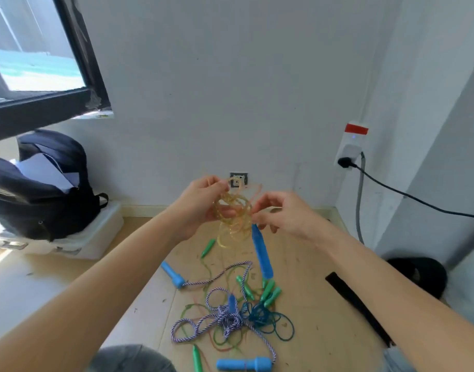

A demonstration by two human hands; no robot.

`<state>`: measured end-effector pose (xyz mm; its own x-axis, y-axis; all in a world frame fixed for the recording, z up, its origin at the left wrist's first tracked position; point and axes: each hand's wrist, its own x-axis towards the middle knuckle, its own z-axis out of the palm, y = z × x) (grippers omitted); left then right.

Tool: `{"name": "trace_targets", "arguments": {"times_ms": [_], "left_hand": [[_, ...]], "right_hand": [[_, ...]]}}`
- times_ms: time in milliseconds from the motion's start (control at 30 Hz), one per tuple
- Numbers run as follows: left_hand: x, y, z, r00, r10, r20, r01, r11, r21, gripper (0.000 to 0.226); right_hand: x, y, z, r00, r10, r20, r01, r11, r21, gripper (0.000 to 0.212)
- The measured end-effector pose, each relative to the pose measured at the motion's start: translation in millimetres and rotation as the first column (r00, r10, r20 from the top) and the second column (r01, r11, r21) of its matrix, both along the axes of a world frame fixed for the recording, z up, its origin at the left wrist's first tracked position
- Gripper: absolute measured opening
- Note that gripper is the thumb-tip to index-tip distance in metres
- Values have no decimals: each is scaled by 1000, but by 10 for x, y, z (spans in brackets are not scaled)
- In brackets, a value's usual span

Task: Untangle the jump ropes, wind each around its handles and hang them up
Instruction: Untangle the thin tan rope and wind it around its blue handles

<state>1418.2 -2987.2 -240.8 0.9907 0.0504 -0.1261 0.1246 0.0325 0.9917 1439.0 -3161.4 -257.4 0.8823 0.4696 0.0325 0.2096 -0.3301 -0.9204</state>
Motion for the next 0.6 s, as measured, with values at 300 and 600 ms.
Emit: {"name": "trace_targets", "arguments": {"times_ms": [300, 600], "left_hand": [[-332, 18, -38, 989, -148, -17, 147, 957, 249, 6], [-378, -53, -57, 1000, 8, 29, -15, 968, 250, 8]], "right_hand": [[-300, -64, -67, 981, -169, 99, 159, 982, 105, 13], [-401, 107, 49, 998, -66, 22, 65, 996, 69, 13]]}}
